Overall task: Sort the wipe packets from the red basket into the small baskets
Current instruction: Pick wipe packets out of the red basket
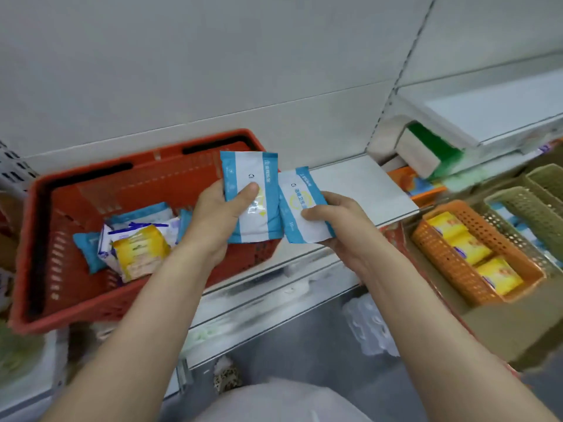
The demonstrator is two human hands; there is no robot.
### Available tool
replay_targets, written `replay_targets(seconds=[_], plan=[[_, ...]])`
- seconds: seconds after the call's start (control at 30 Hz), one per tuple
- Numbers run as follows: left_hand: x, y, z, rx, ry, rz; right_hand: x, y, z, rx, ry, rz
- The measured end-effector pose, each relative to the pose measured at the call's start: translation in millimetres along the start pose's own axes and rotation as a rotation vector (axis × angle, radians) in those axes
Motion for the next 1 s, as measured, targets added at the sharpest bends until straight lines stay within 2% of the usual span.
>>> replay_targets(seconds=[0.3, 0.53, 0.83, 1.0], plan=[[262.5, 126.2, 64.2, -0.068, -0.017, 0.269, -276.5, 138.1, -55.2, -0.066, -0.160, -0.382], [408.7, 176.4, 108.0, -0.217, -0.120, 0.464, -425.5, 196.3, -99.1, -0.056, -0.191, -0.594], [559.8, 136.1, 155.6, -0.263, -0.179, 0.498, -582.0, 178.3, -92.3, -0.049, -0.201, -0.709], [633.3, 98.7, 190.0, -0.350, -0.108, 0.369, -682.5, 156.8, -58.7, 0.040, -0.017, -0.723]])
Point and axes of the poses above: each hand's wrist, its own y-axis away from the middle knuckle, its own x-axis out of the palm, z = x × y, the point moved 8 cm from there along -y, towards the middle knuckle, and after that the axes turned 6 degrees about x, right-handed, at the moved point
